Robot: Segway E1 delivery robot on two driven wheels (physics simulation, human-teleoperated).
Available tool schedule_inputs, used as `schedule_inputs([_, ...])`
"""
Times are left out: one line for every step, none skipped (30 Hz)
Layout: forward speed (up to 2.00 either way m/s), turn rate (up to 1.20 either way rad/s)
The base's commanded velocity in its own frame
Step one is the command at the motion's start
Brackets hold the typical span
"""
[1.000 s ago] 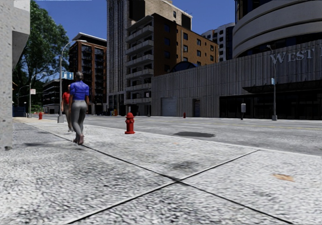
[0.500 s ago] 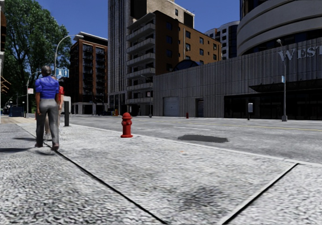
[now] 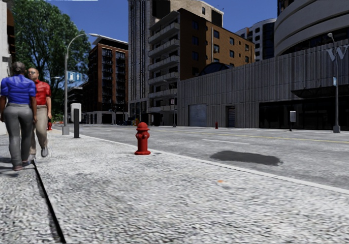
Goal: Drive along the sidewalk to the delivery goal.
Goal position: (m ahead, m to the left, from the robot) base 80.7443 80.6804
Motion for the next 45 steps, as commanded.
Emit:
schedule_inputs([2.00, 0.30])
schedule_inputs([2.00, 0.30])
schedule_inputs([2.00, 0.30])
schedule_inputs([2.00, 0.31])
schedule_inputs([2.00, 0.31])
schedule_inputs([2.00, 0.33])
schedule_inputs([2.00, 0.34])
schedule_inputs([2.00, 0.36])
schedule_inputs([2.00, 0.36])
schedule_inputs([2.00, 0.37])
schedule_inputs([2.00, 0.38])
schedule_inputs([2.00, 0.38])
schedule_inputs([2.00, 0.38])
schedule_inputs([2.00, 0.40])
schedule_inputs([2.00, 0.41])
schedule_inputs([2.00, 0.42])
schedule_inputs([2.00, 0.42])
schedule_inputs([2.00, 0.42])
schedule_inputs([2.00, 0.42])
schedule_inputs([2.00, 0.42])
schedule_inputs([2.00, 0.42])
schedule_inputs([2.00, 0.42])
schedule_inputs([2.00, 0.42])
schedule_inputs([2.00, 0.42])
schedule_inputs([2.00, 0.42])
schedule_inputs([2.00, 0.42])
schedule_inputs([2.00, 0.42])
schedule_inputs([2.00, 0.42])
schedule_inputs([2.00, 0.42])
schedule_inputs([2.00, 0.42])
schedule_inputs([2.00, 0.43])
schedule_inputs([2.00, 0.43])
schedule_inputs([2.00, 0.43])
schedule_inputs([2.00, 0.44])
schedule_inputs([2.00, 0.45])
schedule_inputs([2.00, 0.46])
schedule_inputs([2.00, 0.46])
schedule_inputs([2.00, 0.48])
schedule_inputs([2.00, 0.49])
schedule_inputs([2.00, 0.50])
schedule_inputs([2.00, 0.50])
schedule_inputs([2.00, 0.50])
schedule_inputs([2.00, 0.50])
schedule_inputs([2.00, 0.50])
schedule_inputs([2.00, 0.50])
